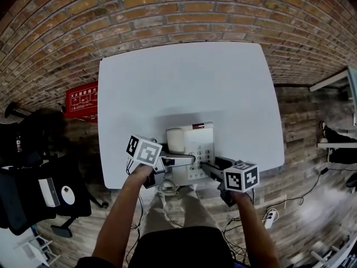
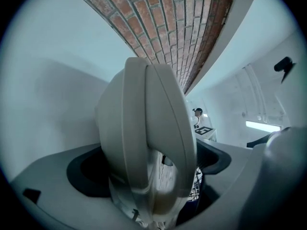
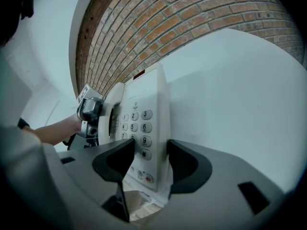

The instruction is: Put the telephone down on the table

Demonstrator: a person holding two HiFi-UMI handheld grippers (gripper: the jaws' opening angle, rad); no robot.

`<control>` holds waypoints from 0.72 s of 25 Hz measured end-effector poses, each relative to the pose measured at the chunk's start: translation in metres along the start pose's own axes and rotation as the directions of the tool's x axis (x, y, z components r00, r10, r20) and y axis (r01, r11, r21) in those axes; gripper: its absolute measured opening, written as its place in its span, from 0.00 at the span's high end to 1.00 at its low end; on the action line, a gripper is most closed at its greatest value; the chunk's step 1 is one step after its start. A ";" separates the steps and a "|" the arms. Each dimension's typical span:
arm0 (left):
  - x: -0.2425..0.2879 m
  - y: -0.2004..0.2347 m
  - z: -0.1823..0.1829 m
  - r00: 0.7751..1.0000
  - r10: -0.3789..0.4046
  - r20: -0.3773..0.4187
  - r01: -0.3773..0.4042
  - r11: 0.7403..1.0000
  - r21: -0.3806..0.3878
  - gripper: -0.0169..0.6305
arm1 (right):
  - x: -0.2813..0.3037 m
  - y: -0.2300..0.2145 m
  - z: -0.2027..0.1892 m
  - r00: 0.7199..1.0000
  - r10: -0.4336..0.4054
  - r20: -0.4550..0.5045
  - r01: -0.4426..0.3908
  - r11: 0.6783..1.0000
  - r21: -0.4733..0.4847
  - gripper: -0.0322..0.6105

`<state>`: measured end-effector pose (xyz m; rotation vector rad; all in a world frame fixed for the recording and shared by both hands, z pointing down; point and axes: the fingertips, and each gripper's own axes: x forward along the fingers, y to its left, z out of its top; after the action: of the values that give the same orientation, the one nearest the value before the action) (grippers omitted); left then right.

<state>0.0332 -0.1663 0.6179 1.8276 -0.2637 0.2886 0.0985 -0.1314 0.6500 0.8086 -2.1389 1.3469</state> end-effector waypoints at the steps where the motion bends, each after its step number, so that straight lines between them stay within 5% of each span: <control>1: 0.000 0.000 0.000 1.000 0.001 0.001 -0.001 1.000 -0.002 0.16 | 0.000 0.000 0.000 1.000 0.003 0.002 -0.003 1.000 0.006 0.59; 18: 0.004 0.006 -0.004 0.992 0.123 -0.034 -0.121 0.992 0.037 0.16 | -0.001 0.000 0.000 1.000 0.003 0.012 -0.003 1.000 0.024 0.60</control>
<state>0.0347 -0.1647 0.6259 1.8415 -0.3481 0.4131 0.0994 -0.1313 0.6498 0.8251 -2.1383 1.3748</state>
